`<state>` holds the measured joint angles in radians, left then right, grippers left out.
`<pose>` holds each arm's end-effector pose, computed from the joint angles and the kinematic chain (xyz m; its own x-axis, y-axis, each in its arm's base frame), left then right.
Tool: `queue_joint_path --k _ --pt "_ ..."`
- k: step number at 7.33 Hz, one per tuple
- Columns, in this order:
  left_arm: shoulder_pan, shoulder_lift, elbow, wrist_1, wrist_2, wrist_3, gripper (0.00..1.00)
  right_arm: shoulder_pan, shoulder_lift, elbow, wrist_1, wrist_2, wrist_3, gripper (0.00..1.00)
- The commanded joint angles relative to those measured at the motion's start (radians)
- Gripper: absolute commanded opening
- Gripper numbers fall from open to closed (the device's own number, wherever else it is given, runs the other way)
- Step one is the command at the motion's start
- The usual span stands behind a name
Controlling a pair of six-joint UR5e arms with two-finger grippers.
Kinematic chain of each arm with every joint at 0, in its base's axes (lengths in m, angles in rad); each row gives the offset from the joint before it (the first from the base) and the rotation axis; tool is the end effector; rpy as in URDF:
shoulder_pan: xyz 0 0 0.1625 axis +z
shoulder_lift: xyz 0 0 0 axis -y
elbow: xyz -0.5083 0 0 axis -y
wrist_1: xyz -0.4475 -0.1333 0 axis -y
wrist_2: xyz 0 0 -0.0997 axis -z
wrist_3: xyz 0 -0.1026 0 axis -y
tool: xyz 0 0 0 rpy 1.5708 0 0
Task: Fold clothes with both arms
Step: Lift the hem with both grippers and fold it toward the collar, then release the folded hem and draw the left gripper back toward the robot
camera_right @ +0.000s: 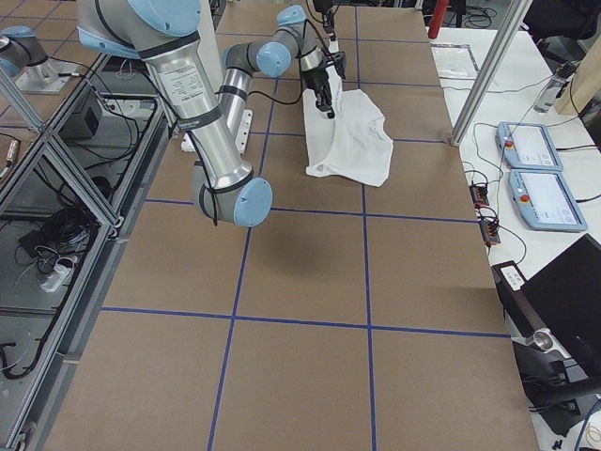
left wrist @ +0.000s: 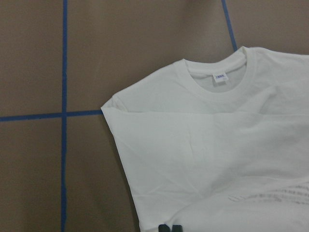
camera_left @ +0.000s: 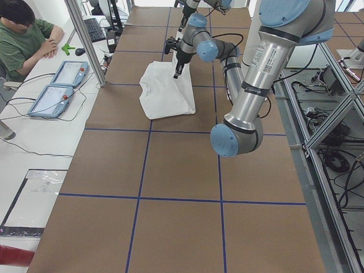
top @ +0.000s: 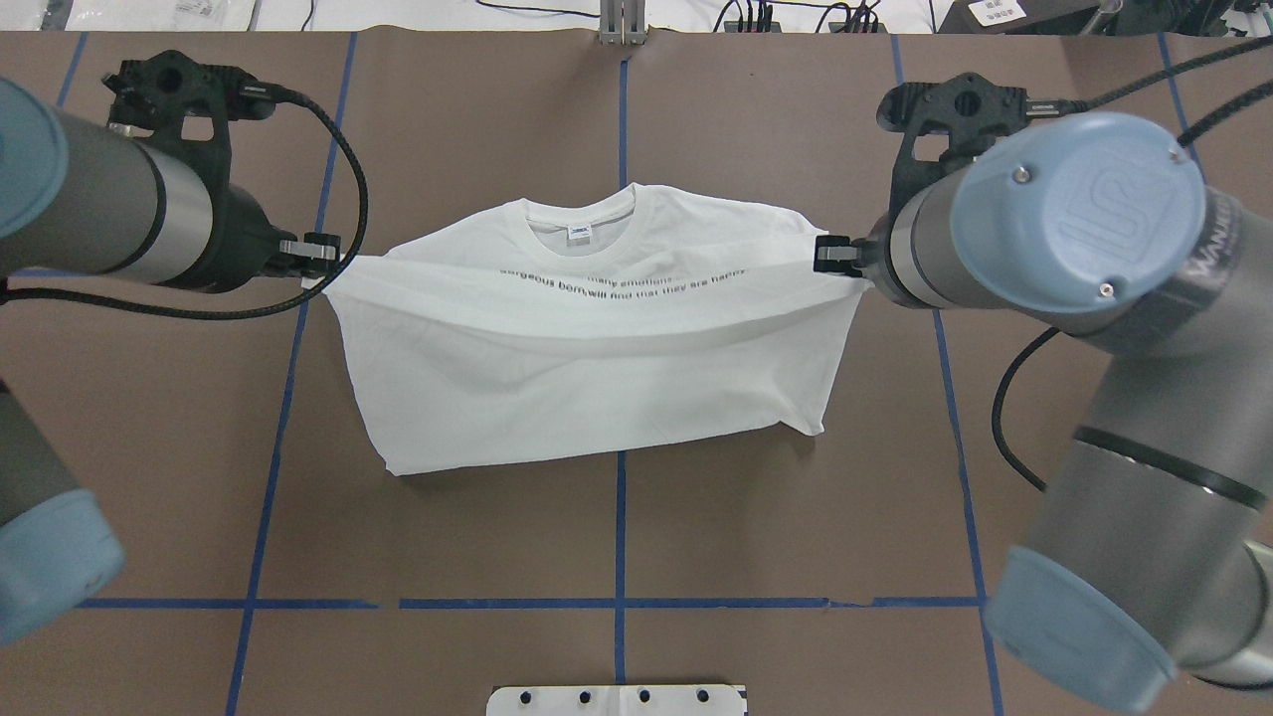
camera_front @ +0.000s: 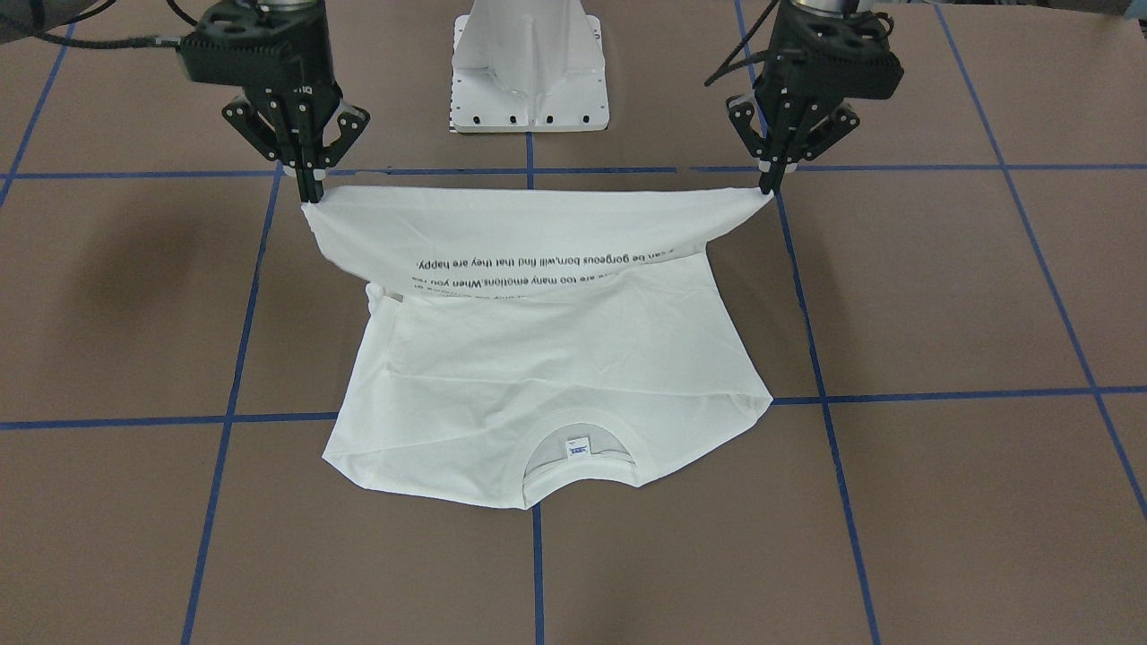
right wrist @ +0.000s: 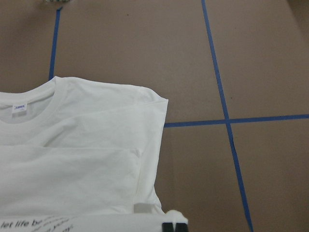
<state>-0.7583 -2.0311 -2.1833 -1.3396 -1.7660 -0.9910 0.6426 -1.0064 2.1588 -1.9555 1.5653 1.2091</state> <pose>0.3439 -0.4819 0.2175 0.7167 0.0614 -0.6946 0.2115 0.9301 0.3004 -0.3975 -0.4648 0.1877 0.7519 0.1208 0.6481 -0.3595 0.8992 0.2495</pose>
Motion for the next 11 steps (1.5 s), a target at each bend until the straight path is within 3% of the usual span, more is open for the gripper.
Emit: queue_joint_path --k 1,3,5,6,8,9,10,11 --pt "-0.044 -0.054 0.255 -0.161 0.044 0.020 0.00 0.077 0.147 -0.312 0.121 0.010 -0.028 0.00" --pt "-0.044 -0.075 0.516 -0.416 0.069 0.020 0.00 0.083 0.163 -0.555 0.344 0.001 -0.039 0.00" --pt "-0.038 -0.126 0.725 -0.560 0.074 0.023 0.00 0.083 0.169 -0.673 0.423 0.001 -0.043 0.00" --pt "-0.029 -0.126 0.778 -0.634 0.074 0.035 0.00 0.080 0.175 -0.695 0.425 0.001 -0.043 0.00" --pt "-0.018 -0.126 0.783 -0.648 0.066 0.075 0.00 0.072 0.173 -0.723 0.426 -0.001 -0.043 0.00" --pt "-0.018 -0.123 0.781 -0.650 0.065 0.077 0.41 0.072 0.172 -0.726 0.454 -0.002 -0.042 0.11" --pt "-0.019 -0.114 0.768 -0.656 0.063 0.144 0.99 0.072 0.169 -0.726 0.463 0.001 -0.048 0.99" --pt "-0.022 -0.089 0.710 -0.662 0.060 0.194 1.00 0.078 0.175 -0.709 0.481 0.018 -0.118 1.00"
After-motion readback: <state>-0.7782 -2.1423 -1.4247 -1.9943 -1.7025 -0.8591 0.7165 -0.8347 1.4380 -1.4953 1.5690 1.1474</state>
